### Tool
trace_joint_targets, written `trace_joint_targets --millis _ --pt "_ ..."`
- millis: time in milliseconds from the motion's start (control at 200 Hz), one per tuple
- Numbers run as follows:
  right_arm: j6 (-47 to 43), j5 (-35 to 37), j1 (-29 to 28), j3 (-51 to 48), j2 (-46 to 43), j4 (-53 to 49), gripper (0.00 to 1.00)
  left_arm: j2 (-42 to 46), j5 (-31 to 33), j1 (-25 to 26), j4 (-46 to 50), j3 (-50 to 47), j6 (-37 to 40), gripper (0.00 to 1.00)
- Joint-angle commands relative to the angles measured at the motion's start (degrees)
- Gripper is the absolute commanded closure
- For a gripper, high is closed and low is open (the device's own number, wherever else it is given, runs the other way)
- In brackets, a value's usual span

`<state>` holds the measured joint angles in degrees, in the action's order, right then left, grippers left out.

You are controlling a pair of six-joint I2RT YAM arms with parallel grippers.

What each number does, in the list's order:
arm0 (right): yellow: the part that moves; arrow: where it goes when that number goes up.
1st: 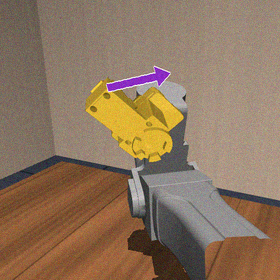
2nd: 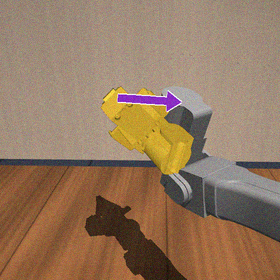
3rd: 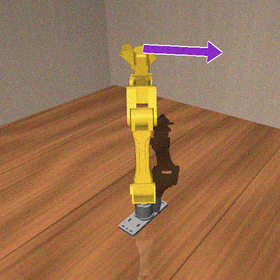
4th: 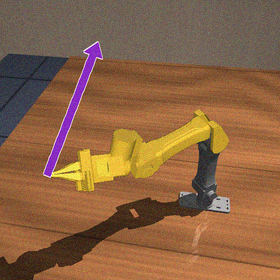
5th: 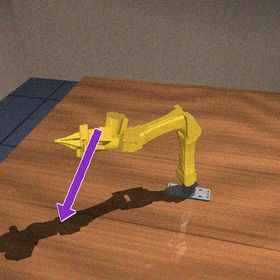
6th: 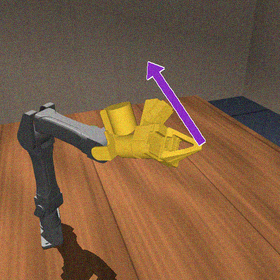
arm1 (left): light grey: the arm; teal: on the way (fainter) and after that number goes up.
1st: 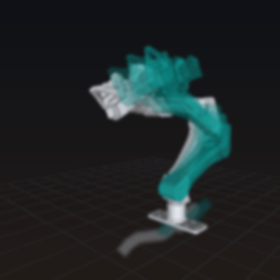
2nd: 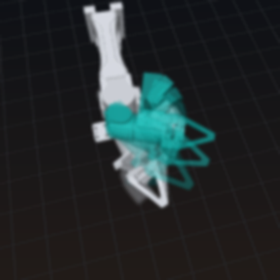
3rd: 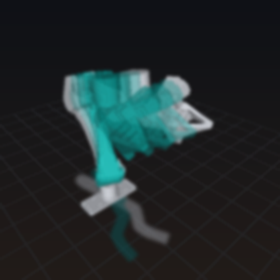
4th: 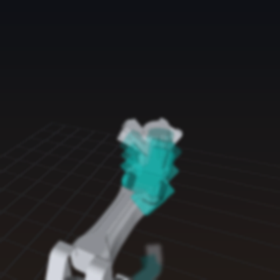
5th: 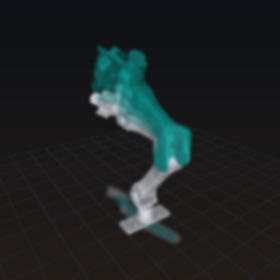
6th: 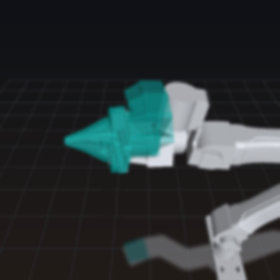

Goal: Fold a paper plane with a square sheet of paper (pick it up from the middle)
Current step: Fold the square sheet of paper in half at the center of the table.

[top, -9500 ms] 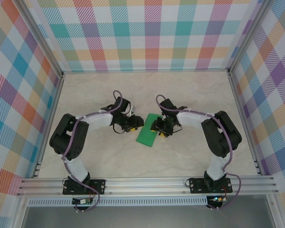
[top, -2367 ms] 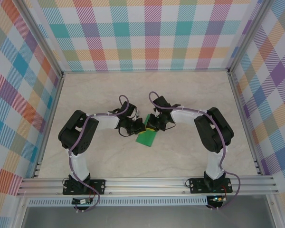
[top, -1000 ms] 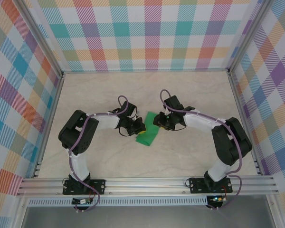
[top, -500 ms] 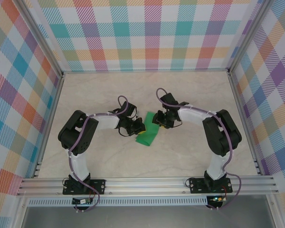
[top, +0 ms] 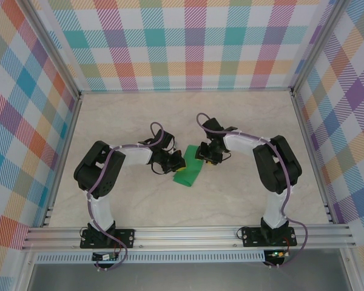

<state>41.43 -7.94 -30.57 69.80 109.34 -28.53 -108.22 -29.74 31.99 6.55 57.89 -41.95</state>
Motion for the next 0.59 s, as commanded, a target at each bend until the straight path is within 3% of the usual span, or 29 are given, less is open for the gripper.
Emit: trace_joint_targets --millis 0,350,590 --pt "-1.3 0.5 0.3 1.6 2.4 -2.7 0.56 -1.1 5.0 0.9 10.4 -2.9 0.8 1.00" --pt "-4.4 6.4 -2.1 6.7 8.7 -11.6 0.59 0.9 4.1 0.9 10.5 -1.1 1.1 1.00" --pt "-3.9 6.0 -2.9 5.6 9.4 -10.2 0.58 3.1 1.6 0.9 6.8 0.3 0.5 0.98"
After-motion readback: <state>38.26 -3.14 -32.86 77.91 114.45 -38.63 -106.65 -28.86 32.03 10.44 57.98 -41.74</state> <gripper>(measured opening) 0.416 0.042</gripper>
